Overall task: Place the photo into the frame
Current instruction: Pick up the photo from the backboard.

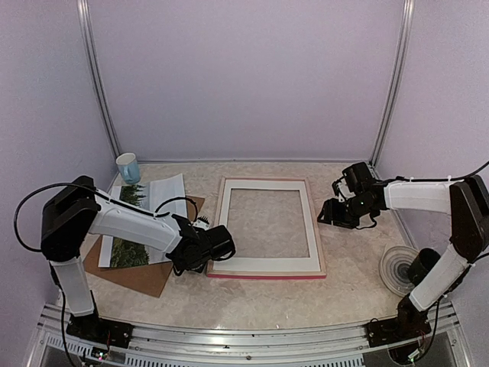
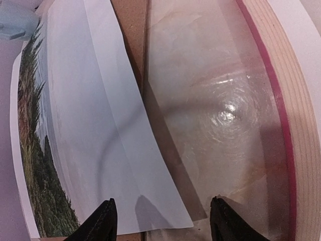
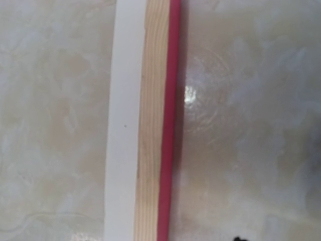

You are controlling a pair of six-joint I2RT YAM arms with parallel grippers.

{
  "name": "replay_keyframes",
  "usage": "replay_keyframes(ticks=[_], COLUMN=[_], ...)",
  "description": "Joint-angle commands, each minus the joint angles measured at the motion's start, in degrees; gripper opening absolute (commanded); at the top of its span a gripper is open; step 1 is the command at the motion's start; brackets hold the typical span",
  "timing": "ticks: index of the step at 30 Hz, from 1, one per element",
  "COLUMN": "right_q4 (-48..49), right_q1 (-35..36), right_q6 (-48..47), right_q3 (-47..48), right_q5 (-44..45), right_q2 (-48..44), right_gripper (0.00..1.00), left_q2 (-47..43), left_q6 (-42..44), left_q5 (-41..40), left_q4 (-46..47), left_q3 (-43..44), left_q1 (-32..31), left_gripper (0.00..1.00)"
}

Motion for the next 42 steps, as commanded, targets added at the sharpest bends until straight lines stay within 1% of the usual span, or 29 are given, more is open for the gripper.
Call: replay_keyframes(ticks=[1,7,24,39,42], right_q4=[0.82,0.78,0.9,0.95,0.88], right_q1=[0.34,0.34,0.34,0.34,0.34], right_q6=[-0.03,-0.03,0.06,0.04,-0.03], right_q3=[-0.78,-0.76,-0.72,-0.59,-0.45], right_q5=[-0.55,-0.55,-1.14,-1.31,-1.27], right_q2=[-1.22,-1.27,-1.35,-1.22,-1.23], right_gripper=[0.61,0.61,0.61,0.61,0.61], left_q2=[2.48,3.58,4.13,1.97,1.3], left_q6=[-0.39,-0.5,-0.69,-2.26,-2.66], left_q5=[-2.18,-2.84,-5.66,-8.93,-9.73], left_q4=[-1.47,-1.63,-1.58,-4.44,-5.44], left_q3=[0.1,-0.14,-0.34,1.79,2.73], left_q1=[-0.32,-0.32,0.07,-0.48,-0.74], left_gripper=[0.61,0.55,0.3,0.06,0.04])
